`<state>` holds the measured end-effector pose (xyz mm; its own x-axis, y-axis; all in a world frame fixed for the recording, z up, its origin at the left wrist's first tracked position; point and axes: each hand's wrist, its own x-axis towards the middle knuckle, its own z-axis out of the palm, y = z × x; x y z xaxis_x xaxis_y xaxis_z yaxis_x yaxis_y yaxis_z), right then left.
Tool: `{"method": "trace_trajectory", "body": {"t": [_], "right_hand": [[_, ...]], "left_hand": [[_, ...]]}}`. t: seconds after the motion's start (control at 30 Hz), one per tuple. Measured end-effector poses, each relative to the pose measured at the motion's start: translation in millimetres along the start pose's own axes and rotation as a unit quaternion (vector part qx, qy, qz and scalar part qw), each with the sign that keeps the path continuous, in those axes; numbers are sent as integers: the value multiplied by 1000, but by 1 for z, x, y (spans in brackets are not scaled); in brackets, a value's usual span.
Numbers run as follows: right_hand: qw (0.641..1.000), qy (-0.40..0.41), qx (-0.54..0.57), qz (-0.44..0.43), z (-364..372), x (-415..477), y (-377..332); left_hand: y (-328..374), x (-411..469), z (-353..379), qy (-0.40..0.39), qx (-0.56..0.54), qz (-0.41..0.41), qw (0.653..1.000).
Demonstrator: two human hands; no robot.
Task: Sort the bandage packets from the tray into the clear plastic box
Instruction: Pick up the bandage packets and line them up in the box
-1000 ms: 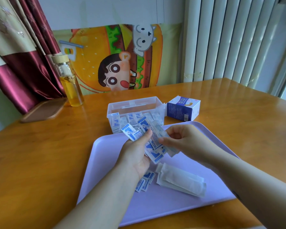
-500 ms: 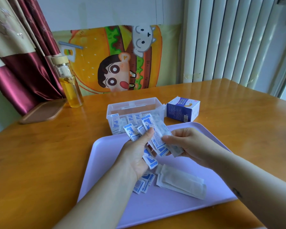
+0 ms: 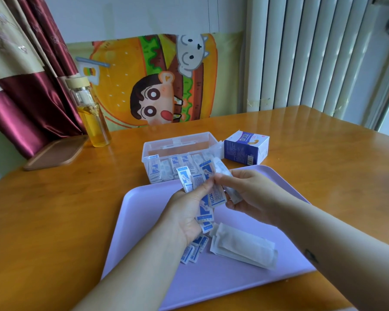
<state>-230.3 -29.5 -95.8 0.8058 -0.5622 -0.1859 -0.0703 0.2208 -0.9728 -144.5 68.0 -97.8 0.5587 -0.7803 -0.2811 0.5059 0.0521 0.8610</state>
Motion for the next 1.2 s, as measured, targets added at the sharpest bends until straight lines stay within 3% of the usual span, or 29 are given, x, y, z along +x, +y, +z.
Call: {"method": "trace_trajectory", "body": {"t": [0.27,0.37,0.43,0.5,0.6,0.67,0.73,0.8,0.83,0.97,1.03,1.1,1.2], "right_hand": [[1000,6,14,19,-6,2,2],[993,87,-81,-24,-22,-1,-8],[943,175,-280,-49,-42,0,-10],[873,192,-446,-50,-57,4,-7],[812,163,-560,-9,-67,7,7],[785,198,-582,-80,-64,5,7],[840,187,-482,-164,-49,-1,-2],[923,90,-343,-147,-26,-4,-13],[941,59,-307,-127,-15,-4,-14],[959,68,-261,-82,1,10,-3],[986,68,-148,-38,0,13,0],[999,32,-25,0,-1,14,1],[1000,-12,16,23,10,12,8]], "left_hand": [[-3,4,-2,26,21,-15,999],[-1,4,-6,31,4,-18,999],[1,5,-8,40,-6,-14,999],[2,5,-9,43,-3,-11,999],[2,5,-6,35,2,-10,999],[1,4,-5,34,10,-11,999],[0,4,-5,33,15,-15,999],[-1,5,-4,26,18,-27,999],[-2,4,-3,19,14,-38,999],[4,-1,-10,-18,-43,-105,993],[9,-2,-21,-15,-76,-127,989],[14,-2,-31,-1,-88,-108,990],[15,-3,-37,0,-39,-56,998]]}}
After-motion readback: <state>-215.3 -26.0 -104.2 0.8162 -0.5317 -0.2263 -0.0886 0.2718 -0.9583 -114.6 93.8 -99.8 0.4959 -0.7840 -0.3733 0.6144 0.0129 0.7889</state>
